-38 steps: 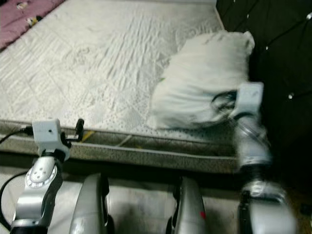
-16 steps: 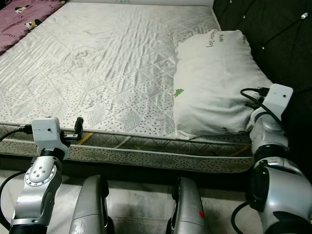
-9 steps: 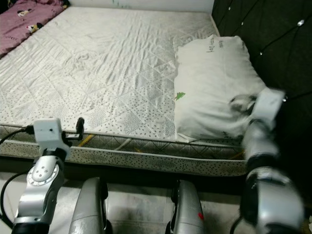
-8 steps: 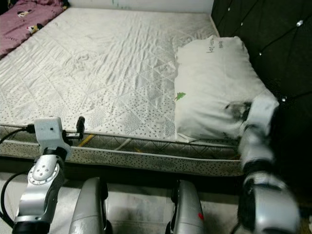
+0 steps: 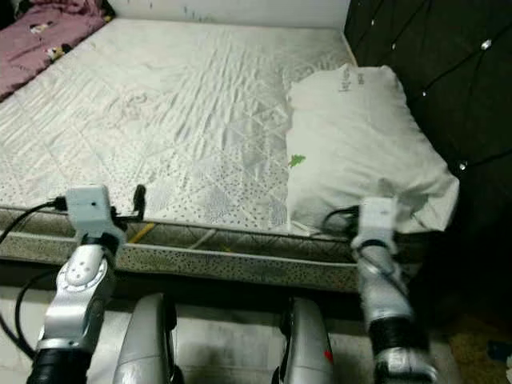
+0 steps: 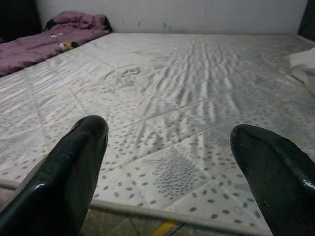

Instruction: Clean up the room

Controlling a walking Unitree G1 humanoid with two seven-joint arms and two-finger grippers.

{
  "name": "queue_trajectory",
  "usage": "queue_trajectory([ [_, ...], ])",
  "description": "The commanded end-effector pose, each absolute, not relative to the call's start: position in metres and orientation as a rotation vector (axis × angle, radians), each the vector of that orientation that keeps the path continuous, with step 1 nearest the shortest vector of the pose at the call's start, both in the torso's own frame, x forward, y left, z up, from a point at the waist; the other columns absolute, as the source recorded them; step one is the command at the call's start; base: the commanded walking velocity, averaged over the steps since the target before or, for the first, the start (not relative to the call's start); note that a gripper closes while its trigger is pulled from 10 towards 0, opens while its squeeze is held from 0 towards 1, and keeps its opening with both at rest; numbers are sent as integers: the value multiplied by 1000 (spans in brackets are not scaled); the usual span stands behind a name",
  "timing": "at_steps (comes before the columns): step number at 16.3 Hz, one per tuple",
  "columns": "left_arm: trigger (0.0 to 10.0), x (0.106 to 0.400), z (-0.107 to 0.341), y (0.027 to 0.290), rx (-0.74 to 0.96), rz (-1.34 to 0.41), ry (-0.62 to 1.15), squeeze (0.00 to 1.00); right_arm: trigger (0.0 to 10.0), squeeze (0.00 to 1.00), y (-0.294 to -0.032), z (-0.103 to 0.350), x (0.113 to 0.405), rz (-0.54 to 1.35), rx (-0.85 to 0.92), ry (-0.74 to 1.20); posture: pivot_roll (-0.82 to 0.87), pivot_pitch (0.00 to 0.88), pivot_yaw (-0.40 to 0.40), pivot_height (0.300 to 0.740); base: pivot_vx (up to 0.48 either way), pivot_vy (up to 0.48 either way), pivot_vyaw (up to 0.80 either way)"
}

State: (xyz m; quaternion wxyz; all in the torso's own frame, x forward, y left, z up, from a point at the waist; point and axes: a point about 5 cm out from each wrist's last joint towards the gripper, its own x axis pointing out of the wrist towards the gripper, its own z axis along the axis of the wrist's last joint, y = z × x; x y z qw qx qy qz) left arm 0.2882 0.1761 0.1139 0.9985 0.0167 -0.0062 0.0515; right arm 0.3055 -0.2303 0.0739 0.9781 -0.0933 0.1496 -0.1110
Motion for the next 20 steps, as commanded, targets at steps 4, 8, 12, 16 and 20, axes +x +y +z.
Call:
queue_trajectory([
  [4, 10000, 297, 117, 180, 56, 107, -32, 0, 10000, 1000, -172, 97, 287, 125, -249, 113, 24, 0, 10, 541, 0, 0, 0],
  [8, 10000, 303, 119, 177, 53, 95, -50, 0, 10000, 1000, -140, 128, 299, 181, -113, -59, 25, 0, 27, 541, 0, 0, 0],
  [12, 10000, 307, 117, 180, 45, 128, -71, 0, 10000, 1000, -140, 134, 317, 38, -28, -129, 37, 0, 14, 541, 0, 0, 0],
  [16, 10000, 309, 117, 177, 32, 125, -86, 0, 10000, 0, -141, 134, 324, 45, 32, -127, 32, 0, 14, 546, 0, 0, 0],
  [20, 10000, 309, 112, 168, 26, 86, -77, 0, 10000, 0, -132, 149, 333, 50, 105, -187, 39, 0, 16, 579, 0, 0, 0],
])
